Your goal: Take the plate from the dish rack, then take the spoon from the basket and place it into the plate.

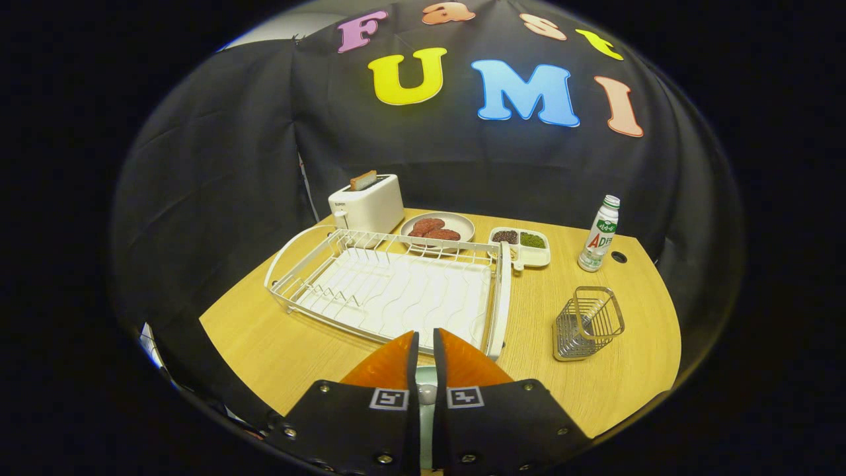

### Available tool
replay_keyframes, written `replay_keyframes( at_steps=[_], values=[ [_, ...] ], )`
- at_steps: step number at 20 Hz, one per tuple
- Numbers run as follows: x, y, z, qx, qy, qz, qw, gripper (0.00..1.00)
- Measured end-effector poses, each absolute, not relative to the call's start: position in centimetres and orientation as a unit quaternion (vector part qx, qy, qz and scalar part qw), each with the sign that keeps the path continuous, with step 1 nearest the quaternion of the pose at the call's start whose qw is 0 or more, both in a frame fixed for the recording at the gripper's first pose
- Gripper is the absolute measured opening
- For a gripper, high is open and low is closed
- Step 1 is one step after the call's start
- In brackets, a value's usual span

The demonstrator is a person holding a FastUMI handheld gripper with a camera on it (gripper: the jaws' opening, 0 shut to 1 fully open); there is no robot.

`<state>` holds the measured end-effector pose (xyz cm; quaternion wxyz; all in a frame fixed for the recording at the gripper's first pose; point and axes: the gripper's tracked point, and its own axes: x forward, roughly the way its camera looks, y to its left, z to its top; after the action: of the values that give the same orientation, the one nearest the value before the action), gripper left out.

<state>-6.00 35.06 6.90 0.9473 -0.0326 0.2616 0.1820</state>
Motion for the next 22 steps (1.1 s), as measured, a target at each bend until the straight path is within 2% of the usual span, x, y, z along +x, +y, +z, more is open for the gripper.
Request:
replay_keyframes(
  at_steps=[2, 7, 12, 22],
  values=[
    [-5.7, 35.2, 6.5, -0.030, 0.266, 0.181, 0.946, 0.07],
    [-5.3, 35.1, 6.6, -0.026, 0.269, 0.180, 0.946, 0.16],
    [-5.1, 33.6, 8.4, -0.006, 0.252, 0.179, 0.951, 0.18],
    [-5.4, 21.6, 18.1, 0.018, 0.133, 0.078, 0.988, 0.18]
  ],
)
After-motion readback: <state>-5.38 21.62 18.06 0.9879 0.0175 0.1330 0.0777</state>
